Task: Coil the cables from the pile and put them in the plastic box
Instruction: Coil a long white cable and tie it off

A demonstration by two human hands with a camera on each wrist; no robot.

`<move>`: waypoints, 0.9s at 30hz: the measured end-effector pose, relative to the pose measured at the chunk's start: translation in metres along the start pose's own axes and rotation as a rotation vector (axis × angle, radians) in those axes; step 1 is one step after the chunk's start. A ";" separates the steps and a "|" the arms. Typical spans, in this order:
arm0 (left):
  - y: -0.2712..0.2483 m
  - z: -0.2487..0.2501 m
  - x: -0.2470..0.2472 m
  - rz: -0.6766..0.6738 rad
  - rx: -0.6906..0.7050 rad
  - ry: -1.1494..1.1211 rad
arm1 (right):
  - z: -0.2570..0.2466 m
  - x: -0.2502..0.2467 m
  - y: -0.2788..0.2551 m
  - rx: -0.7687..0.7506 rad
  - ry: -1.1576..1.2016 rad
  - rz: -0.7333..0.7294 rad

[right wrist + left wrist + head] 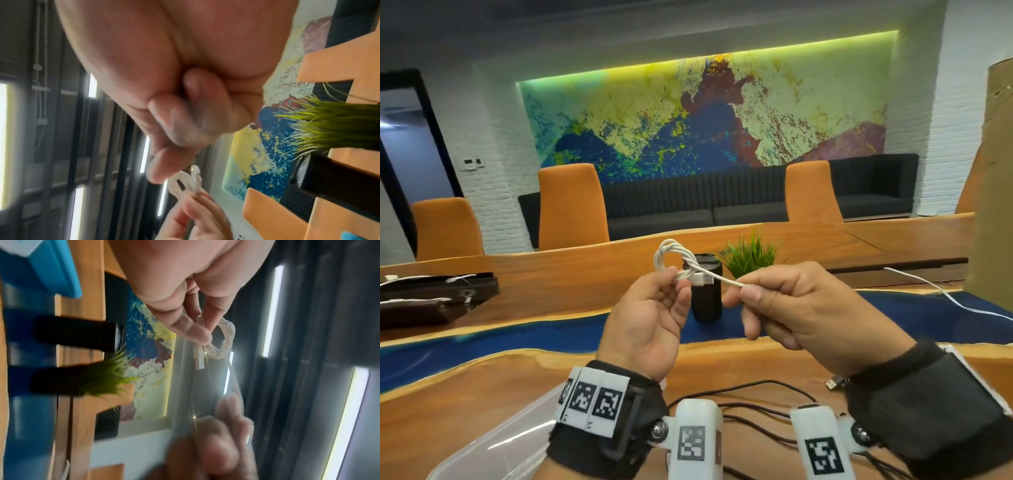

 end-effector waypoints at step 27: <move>-0.030 0.017 0.051 -0.214 0.459 1.060 | -0.017 -0.011 0.001 -0.049 -0.635 0.304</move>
Point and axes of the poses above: each hand's wrist, its own y-axis towards the middle knuckle, its own x-axis out of the palm, z = x × y, the point moved 9 cm from there along y, towards the middle knuckle, and after that the axes turned 9 degrees about -z, right-handed, at the moved point
